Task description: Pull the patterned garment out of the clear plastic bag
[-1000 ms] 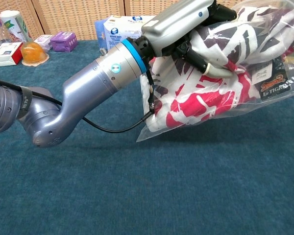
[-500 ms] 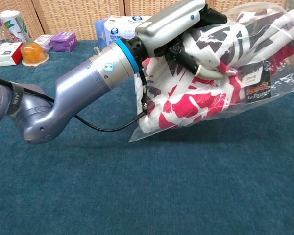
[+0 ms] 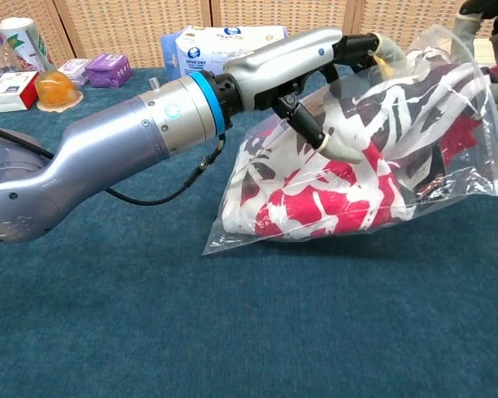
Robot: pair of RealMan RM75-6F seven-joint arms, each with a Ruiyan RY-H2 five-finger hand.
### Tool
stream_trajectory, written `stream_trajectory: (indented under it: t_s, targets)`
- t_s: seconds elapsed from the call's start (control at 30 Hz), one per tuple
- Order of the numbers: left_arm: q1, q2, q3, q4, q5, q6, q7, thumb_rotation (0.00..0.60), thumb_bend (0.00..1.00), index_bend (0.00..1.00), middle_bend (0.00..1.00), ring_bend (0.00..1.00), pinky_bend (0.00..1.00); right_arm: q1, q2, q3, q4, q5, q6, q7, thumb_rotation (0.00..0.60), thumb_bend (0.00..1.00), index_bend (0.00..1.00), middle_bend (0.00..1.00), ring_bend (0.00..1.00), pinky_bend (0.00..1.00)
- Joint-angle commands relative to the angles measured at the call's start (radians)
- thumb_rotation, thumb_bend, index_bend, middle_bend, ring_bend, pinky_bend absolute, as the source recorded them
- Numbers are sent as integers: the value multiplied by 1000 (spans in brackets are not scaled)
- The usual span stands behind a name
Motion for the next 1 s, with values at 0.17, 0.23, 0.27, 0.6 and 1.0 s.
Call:
stream_trajectory:
  t_s: [0.17,0.23,0.27,0.6,1.0]
  targets:
    - [31,132,-56,-222,-80,-97,120,600,31,0,215,103,227,1,1,-7,27,-10,1,17,600,475,656,490,670,717]
    - [46,164,-57,-250,-74,-86,129,600,31,0,215,103,232,2,2,-9,38,-13,-1,22,600,474,657,491,670,715]
    - [55,184,-55,-265,-68,-78,134,600,31,0,215,103,236,3,3,-10,43,-15,-3,23,600,474,658,492,670,715]
    - [110,402,22,-299,-56,-168,303,600,93,269,215,103,265,-1,14,-33,87,-21,-18,45,600,474,658,493,670,706]
    - [73,321,21,-100,-117,-347,451,600,193,284,195,97,246,-9,21,-51,107,-28,-22,59,600,474,660,495,670,701]
